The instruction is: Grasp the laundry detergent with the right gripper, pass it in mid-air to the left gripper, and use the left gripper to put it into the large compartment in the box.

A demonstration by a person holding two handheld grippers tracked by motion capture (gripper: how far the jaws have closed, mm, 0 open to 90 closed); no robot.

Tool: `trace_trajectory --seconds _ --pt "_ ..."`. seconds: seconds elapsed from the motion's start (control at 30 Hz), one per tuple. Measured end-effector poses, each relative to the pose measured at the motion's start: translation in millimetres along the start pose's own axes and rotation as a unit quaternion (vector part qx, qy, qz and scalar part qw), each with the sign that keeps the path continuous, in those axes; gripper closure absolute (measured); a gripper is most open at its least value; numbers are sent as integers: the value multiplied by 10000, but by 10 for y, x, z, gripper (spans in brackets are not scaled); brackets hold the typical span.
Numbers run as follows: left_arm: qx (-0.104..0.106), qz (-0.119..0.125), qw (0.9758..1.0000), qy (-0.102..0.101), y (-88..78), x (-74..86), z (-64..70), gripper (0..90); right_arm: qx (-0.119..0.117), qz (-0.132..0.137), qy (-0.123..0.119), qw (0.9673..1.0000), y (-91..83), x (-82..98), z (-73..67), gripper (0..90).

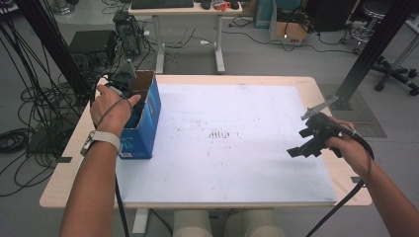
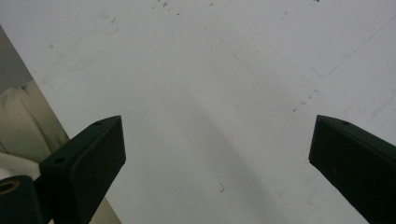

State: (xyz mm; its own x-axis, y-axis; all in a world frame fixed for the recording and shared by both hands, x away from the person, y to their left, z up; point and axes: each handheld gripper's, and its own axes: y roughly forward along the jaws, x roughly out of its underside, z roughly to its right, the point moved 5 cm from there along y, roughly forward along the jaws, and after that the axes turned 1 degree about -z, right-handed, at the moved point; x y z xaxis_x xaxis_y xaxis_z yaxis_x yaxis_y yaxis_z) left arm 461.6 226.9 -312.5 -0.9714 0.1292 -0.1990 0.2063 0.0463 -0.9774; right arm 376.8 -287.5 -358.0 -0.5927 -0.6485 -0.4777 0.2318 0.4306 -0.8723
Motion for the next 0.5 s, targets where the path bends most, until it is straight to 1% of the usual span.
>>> trace_trajectory --seconds 0.2,0.23,0.27,0.3,0.33,0.37,0.43,0.47,0.5 --pt "53 93 9999 -18 -40 1 -16 240 -2 -4 -8 10000 4 -8 -8 38" --pt "66 107 9999 10 -54 1 -22 237 -1 0 -3 10000 1 -10 -8 38" --pt "97 128 9998 79 -97 -1 -36 230 3 -4 -6 10000 -1 -11 -8 38" --pt "140 200 9997 49 -119 -9 -35 203 3 -3 -11 10000 -3 -12 -8 38" --pt "136 252 9996 36 -150 -16 -38 162 2 2 -9 10000 -5 -15 -9 38" --pt "139 318 9994 39 -184 -25 -35 143 6 1 -14 10000 -9 -17 -11 38" --pt "160 363 9992 20 -205 -33 -26 143 6 6 -17 10000 -14 -20 -13 38" --pt "200 437 9988 75 -268 -38 -21 153 11 29 -38 10000 -20 -25 -11 38" --pt "200 437 9988 75 -268 -38 -21 150 11 29 -38 10000 -20 -25 -11 38"
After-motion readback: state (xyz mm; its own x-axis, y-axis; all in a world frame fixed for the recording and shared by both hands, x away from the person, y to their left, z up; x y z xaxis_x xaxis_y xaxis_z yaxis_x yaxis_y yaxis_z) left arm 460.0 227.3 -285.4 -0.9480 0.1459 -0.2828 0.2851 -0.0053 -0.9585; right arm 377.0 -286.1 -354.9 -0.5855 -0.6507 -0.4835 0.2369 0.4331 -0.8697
